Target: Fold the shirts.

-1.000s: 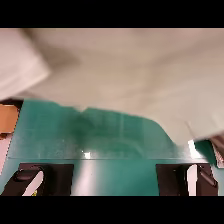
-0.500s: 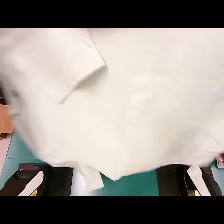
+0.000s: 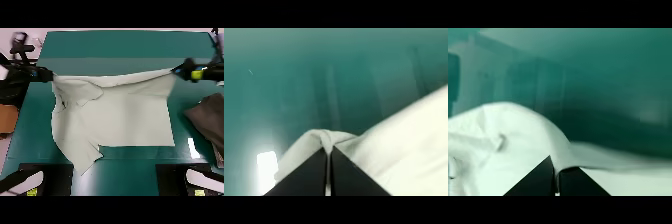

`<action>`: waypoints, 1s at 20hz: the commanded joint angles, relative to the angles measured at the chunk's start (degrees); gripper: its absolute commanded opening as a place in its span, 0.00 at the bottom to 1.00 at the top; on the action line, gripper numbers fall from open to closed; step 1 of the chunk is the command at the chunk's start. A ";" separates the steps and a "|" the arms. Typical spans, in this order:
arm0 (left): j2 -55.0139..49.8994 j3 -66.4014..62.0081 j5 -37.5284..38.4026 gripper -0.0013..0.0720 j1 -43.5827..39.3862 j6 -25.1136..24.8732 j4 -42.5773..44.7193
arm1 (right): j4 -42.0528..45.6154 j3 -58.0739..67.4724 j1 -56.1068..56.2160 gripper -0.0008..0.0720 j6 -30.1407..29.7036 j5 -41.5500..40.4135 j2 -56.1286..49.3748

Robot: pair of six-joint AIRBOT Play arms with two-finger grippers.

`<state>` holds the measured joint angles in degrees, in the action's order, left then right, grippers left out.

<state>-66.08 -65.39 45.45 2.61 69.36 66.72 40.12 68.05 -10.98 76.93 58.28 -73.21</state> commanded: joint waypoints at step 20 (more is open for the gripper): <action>-21.70 -22.27 16.96 0.04 13.73 -13.94 -21.16 | 2.12 26.86 0.04 0.03 -8.55 10.21 -26.91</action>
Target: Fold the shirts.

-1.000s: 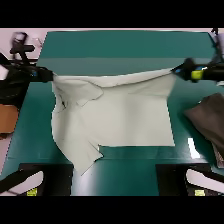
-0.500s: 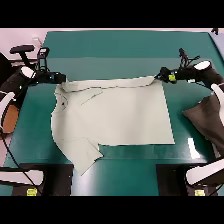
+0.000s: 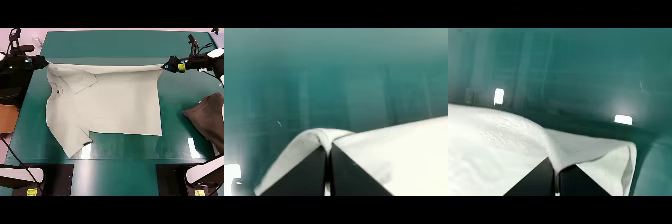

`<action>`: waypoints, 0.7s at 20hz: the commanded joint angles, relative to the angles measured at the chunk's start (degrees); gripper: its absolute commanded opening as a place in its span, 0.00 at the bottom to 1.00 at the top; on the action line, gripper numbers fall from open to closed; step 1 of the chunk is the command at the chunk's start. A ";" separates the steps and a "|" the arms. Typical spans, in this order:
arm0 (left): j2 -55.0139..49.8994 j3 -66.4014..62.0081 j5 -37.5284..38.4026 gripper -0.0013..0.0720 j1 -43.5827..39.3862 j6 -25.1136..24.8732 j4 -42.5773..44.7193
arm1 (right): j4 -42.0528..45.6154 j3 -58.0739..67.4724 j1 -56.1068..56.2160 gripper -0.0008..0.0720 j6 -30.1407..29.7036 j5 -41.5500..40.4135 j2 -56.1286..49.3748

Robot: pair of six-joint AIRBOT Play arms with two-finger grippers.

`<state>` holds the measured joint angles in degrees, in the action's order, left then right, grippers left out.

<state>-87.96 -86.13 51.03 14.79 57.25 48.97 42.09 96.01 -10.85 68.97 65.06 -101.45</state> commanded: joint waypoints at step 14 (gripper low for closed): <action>4.07 27.26 -1.75 0.05 3.23 -5.27 6.25 | 0.00 -38.62 0.42 0.03 -7.54 -8.04 13.62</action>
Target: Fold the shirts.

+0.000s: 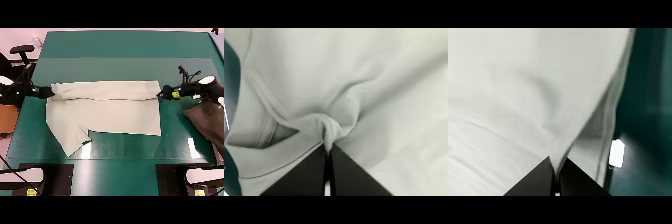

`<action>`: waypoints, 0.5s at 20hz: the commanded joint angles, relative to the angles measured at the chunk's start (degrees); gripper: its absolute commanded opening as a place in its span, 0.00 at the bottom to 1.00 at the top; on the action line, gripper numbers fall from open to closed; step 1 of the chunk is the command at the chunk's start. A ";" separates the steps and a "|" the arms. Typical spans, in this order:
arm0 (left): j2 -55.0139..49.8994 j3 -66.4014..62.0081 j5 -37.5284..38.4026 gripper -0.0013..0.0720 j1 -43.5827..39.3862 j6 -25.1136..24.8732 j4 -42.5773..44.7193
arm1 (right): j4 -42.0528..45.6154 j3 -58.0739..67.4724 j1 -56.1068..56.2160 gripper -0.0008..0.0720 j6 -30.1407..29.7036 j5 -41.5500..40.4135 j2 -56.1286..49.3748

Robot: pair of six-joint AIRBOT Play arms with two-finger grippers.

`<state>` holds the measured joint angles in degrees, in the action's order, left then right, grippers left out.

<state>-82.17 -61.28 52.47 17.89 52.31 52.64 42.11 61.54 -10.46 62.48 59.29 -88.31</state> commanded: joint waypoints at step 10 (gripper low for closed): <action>-2.14 1.70 -4.44 0.75 0.13 -1.18 2.69 | -3.34 -5.42 -0.46 0.40 -4.68 -0.98 0.79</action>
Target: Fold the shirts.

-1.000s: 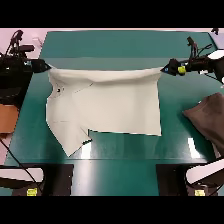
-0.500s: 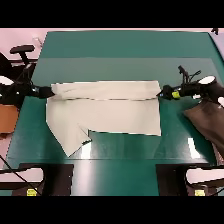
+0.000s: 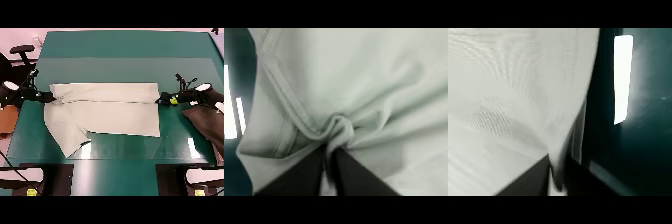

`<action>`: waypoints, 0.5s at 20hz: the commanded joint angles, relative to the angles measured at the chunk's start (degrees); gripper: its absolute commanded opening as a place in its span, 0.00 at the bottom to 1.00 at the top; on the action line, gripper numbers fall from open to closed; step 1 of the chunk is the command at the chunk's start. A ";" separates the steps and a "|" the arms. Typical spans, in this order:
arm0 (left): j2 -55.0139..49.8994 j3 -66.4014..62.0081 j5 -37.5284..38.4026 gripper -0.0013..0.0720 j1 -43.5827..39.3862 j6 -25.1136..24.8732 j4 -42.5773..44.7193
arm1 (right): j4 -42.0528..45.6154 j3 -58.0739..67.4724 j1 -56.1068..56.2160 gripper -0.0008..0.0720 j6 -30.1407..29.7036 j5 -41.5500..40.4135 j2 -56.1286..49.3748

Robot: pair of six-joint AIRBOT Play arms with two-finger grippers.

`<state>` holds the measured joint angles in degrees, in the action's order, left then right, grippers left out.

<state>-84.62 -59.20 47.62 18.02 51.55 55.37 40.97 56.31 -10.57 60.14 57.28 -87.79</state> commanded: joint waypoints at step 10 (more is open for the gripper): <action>21.40 9.60 14.51 0.98 16.26 3.43 -0.48 | -1.77 -7.48 -17.07 0.70 -4.15 16.44 19.39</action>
<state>-69.89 -56.05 57.89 29.80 54.28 53.74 39.00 53.01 -22.98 56.34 67.77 -73.95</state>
